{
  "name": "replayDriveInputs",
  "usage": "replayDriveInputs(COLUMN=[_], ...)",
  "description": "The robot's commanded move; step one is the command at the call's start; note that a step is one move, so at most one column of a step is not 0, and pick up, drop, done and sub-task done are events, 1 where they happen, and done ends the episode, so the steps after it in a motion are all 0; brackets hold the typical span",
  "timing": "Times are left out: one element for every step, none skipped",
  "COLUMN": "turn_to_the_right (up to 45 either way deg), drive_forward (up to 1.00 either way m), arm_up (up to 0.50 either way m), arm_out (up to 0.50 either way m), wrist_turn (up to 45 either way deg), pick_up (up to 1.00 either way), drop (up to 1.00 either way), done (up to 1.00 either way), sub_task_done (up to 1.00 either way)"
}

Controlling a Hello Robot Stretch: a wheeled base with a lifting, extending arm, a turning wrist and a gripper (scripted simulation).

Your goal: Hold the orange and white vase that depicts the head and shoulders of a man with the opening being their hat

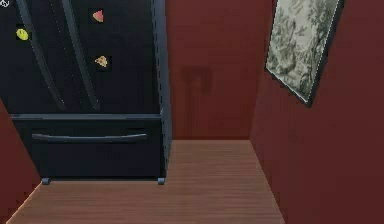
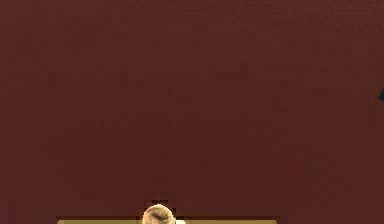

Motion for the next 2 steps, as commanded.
replayDriveInputs(turn_to_the_right=[0.0, 0.0], drive_forward=[0.0, 0.0], arm_up=[0.5, 0.04], arm_out=[0.0, 0.0], wrist_turn=[0.0, 0.0], pick_up=[0.0, 0.0], drop=[0.0, 0.0], done=[0.0, 0.0], sub_task_done=[0.0, 0.0])
